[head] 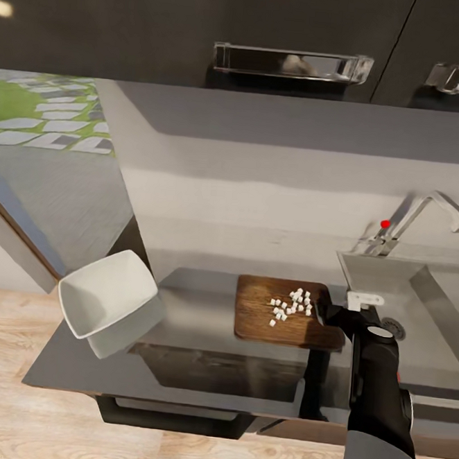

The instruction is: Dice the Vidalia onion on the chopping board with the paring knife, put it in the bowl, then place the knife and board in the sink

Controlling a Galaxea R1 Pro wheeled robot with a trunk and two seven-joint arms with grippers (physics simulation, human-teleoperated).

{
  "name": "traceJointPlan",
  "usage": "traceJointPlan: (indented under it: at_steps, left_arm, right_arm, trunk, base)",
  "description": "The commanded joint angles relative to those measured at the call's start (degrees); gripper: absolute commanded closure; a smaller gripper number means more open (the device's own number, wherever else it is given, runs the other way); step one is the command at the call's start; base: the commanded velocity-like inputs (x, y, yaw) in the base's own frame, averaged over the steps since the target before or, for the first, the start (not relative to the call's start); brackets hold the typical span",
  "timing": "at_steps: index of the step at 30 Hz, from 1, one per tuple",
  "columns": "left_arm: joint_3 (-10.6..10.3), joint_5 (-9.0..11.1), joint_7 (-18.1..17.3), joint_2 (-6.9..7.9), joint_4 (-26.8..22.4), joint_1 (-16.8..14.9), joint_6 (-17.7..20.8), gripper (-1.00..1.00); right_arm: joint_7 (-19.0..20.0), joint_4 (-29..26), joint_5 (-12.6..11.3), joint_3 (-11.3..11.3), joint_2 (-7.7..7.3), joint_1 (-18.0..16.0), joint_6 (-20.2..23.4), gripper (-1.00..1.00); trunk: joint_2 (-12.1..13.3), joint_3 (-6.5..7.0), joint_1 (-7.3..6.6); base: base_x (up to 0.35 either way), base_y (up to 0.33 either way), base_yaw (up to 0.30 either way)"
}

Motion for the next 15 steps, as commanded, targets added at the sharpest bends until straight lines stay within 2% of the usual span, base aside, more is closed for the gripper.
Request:
traceJointPlan:
  at_steps: [1, 8, 15]
  left_arm:
    - [-0.5, 0.1, 0.6, 0.08, -0.1, 0.0, 0.0, -1.00]
    - [-0.5, 0.1, 0.6, 0.08, -0.1, 0.0, 0.0, -1.00]
    - [-0.5, 0.1, 0.6, 0.08, -0.1, 0.0, 0.0, -1.00]
  right_arm:
    - [0.6, -0.1, 0.6, -0.1, 0.06, -0.1, 0.1, -1.00]
    - [0.6, -0.1, 0.6, -0.1, 0.06, -0.1, 0.1, -1.00]
    - [0.6, -0.1, 0.6, -0.1, 0.06, -0.1, 0.1, -1.00]
  trunk:
    - [-0.1, -0.18, 0.04]
    - [-0.1, -0.51, 0.04]
    - [-0.1, -0.52, 0.04]
  base:
    - [0.014, 0.005, 0.000]
    - [0.003, 0.001, 0.000]
    - [-0.114, -0.089, 0.000]
